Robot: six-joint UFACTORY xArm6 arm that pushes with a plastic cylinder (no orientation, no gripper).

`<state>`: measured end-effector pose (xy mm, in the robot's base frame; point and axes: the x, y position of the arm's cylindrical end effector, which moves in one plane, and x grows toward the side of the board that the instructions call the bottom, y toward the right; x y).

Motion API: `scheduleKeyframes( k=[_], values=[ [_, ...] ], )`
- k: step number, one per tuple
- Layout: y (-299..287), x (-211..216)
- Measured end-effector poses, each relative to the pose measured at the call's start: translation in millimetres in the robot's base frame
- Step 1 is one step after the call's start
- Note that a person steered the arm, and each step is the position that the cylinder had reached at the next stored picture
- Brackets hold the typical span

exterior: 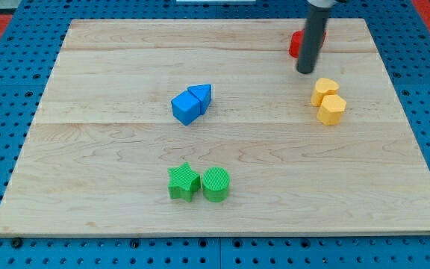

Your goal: Push the yellow heart along with yellow hexagon slightly down

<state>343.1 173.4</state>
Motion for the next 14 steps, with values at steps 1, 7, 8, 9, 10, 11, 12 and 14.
scheduleKeyframes(
  k=[1, 7, 8, 9, 10, 11, 12, 14],
  values=[
    [81, -11],
    [119, 88],
    [75, 144],
    [16, 165],
    [46, 167],
    [108, 126],
    [106, 35],
    [-19, 11]
  ],
)
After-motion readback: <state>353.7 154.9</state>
